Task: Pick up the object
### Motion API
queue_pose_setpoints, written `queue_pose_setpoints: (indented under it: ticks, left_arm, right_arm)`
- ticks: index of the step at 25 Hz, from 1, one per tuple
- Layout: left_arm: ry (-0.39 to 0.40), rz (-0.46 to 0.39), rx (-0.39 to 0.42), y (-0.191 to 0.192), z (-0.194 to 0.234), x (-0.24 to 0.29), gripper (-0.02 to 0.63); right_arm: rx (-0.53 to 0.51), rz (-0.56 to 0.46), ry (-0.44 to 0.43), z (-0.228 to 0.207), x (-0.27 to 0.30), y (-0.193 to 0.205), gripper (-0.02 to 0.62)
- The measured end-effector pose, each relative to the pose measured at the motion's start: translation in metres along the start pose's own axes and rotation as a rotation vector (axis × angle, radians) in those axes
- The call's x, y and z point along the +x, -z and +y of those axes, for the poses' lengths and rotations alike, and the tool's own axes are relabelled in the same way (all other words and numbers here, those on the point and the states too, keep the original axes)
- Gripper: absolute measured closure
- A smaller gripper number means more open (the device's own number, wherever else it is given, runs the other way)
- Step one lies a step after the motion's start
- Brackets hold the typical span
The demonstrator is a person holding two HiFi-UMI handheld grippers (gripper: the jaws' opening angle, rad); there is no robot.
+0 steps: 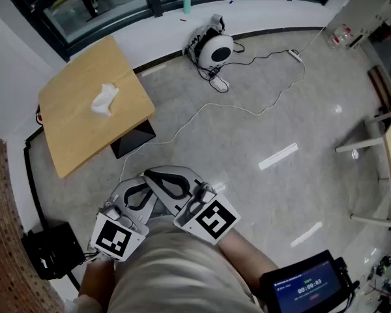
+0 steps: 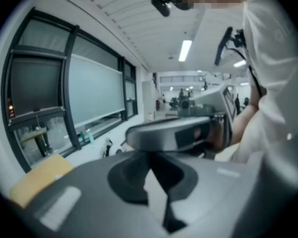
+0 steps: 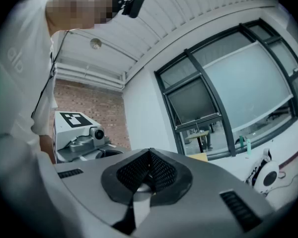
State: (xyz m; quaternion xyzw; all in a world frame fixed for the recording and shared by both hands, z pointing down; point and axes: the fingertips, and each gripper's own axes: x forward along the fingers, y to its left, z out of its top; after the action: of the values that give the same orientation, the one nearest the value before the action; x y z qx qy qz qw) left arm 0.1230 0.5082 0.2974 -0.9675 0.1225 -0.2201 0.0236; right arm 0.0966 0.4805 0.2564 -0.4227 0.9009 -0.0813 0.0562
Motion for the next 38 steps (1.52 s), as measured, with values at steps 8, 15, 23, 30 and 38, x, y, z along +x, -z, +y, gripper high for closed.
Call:
queue_pose_setpoints:
  ticks: [8,15,23,30,38]
  left_arm:
    - [-0.001,-0.058,-0.105,0.033,0.118,-0.005,0.604]
    - [-0.041,-0.096,-0.211,0.071,0.289,-0.041,0.604]
    - [-0.079,-0.039,-0.245,0.125,0.391,-0.075,0.604]
    - [-0.166,-0.027,-0.373,0.134,0.441,-0.057,0.604]
    - [-0.188,0.007,-0.495,0.147,0.456,-0.046,0.604]
  right_arm:
    - [0.033,0.053,0.043,-0.039,0.113,0.017,0.586]
    - [0.031,0.161,0.024,-0.076,0.274,0.025,0.586]
    - [0.004,0.334,-0.082,-0.070,0.400,0.054,0.586]
    - [0.020,0.399,-0.182,-0.104,0.443,0.061,0.586]
    - [-0.025,0.437,-0.260,-0.118,0.456,0.070,0.586]
